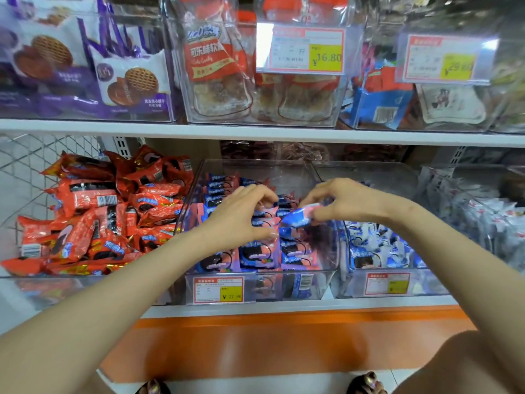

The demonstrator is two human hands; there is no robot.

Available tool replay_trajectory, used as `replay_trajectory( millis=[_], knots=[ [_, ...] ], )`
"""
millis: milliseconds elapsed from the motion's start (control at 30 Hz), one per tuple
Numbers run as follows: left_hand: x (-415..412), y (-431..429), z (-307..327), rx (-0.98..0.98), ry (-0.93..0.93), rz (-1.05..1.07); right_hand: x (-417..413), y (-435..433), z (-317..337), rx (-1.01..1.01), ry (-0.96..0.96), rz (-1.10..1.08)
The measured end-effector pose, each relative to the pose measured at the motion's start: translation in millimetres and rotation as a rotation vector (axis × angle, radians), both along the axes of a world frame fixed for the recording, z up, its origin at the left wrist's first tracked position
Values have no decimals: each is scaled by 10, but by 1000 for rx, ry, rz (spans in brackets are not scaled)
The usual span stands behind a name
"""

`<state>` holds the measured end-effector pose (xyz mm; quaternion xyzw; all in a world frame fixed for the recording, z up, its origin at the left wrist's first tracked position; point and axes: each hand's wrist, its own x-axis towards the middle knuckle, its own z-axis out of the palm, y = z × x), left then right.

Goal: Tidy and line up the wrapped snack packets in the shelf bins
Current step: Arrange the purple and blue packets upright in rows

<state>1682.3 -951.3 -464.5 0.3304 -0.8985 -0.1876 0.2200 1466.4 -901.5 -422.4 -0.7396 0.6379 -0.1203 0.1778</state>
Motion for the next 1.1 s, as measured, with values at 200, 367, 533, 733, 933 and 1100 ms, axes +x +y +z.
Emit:
replay_trajectory(
  millis=[200, 367, 533, 733, 933, 1100],
  knots=[
    [-166, 71, 67, 290, 314, -9, 45, 100, -58, 39, -507, -77],
    [-128, -14, 111, 493, 407, 46, 46, 99, -97, 25, -659, -89],
    [-5, -65, 141, 408, 242, 0, 112, 47, -163, 12, -607, -105],
    [167, -42, 44, 265, -62, -20, 285, 40, -337, 102, -405, -37],
    [215, 35, -109, -88, -429, 53, 451, 92, -549, 156, -303, -39],
    [208, 22, -114, -166, -456, 60, 532, 66, -663, 108, -320, -111]
  ],
)
